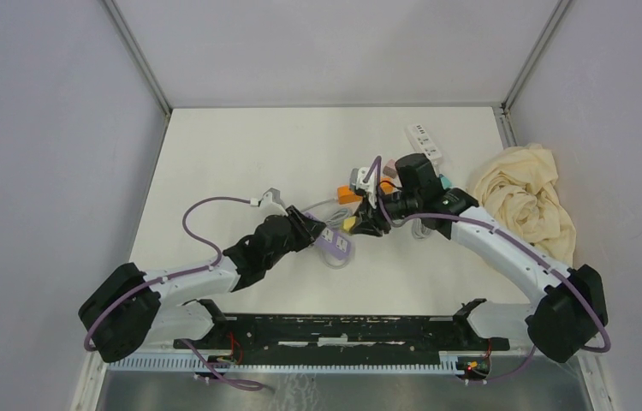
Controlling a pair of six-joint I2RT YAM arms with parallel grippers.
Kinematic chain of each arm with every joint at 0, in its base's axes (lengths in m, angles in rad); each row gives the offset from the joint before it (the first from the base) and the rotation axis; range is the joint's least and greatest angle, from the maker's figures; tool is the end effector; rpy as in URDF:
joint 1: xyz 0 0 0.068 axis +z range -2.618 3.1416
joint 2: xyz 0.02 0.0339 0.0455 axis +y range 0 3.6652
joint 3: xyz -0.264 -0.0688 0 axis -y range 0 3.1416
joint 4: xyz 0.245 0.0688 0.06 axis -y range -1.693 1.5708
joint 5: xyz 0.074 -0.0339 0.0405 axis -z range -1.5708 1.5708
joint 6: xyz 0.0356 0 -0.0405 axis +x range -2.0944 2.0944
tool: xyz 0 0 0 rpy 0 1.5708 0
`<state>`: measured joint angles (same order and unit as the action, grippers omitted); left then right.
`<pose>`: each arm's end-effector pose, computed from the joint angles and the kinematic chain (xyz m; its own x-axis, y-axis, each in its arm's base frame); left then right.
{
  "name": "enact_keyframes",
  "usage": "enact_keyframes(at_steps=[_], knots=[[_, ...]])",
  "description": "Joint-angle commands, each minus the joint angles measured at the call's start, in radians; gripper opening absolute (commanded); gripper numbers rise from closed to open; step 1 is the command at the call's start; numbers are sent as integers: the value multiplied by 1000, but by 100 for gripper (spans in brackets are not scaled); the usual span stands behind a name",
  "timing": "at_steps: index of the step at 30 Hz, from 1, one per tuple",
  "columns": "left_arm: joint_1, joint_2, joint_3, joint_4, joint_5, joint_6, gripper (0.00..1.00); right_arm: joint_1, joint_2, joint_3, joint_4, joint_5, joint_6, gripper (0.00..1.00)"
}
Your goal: Pull the plug off the socket
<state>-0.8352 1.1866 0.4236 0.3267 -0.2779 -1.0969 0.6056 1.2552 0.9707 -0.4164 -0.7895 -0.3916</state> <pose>0.1667 -0.1697 0.1866 -0.6154 -0.5952 -0.5168 -0.0031 0.6574 -0.7535 0.2041 0.1721 0.2894 -0.1668 -0.4424 -0.8812 -0.9852 0.1095 0.1315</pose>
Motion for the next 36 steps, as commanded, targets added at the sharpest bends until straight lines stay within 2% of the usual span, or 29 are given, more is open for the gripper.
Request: enact_keyframes(at_steps=[1,5,13,19,23,25,28,32,36], knots=[[3,-16,4,-12,-29,52,3,-97,27,62,20,243,14,0],[4,-40,-22,48,-3,95,3,-200,136,103,-41,287,22,0],[7,-92,-87,178,87,156,3,-313,339,160,-33,328,218,6],[11,-105,-149,292,138,159,3,-370,395,156,-13,236,289,30],[11,-85,-140,314,170,165,3,-380,428,164,-8,239,308,53],[12,-77,-138,331,191,172,3,-389,415,161,0,262,305,62],[12,-69,-155,384,216,173,3,-395,355,142,19,318,272,69],[11,-63,-178,441,237,176,3,-402,225,119,24,294,198,70],[20,-58,-176,445,228,166,3,-424,109,105,-22,132,80,70]])
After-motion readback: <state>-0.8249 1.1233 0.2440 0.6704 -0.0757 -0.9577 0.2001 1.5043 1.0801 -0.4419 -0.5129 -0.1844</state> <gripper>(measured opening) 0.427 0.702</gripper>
